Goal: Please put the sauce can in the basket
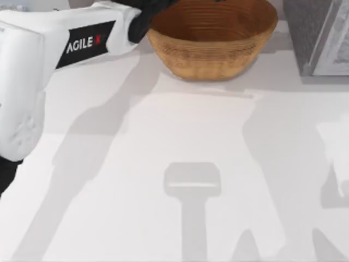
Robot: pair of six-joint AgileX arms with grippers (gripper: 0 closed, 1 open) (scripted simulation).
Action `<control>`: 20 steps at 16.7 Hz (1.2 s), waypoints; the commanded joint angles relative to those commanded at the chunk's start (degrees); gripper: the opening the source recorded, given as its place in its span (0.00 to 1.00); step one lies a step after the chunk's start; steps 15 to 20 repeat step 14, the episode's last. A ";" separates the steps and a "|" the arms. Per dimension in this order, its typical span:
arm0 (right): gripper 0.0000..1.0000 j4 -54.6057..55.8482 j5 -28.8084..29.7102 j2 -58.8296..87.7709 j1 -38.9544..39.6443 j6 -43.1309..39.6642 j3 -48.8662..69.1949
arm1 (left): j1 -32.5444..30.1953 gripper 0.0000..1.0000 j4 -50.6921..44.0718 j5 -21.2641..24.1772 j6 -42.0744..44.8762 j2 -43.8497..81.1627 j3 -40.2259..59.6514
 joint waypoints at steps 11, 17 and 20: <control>1.00 0.00 0.00 0.00 0.00 0.00 0.00 | 0.00 1.00 0.00 0.00 0.00 0.00 0.00; 1.00 0.00 0.00 0.00 0.00 0.00 0.00 | 0.00 1.00 0.00 0.00 0.00 0.00 0.00; 1.00 0.00 0.00 0.00 0.00 0.00 0.00 | 0.00 1.00 0.00 0.00 0.00 0.00 0.00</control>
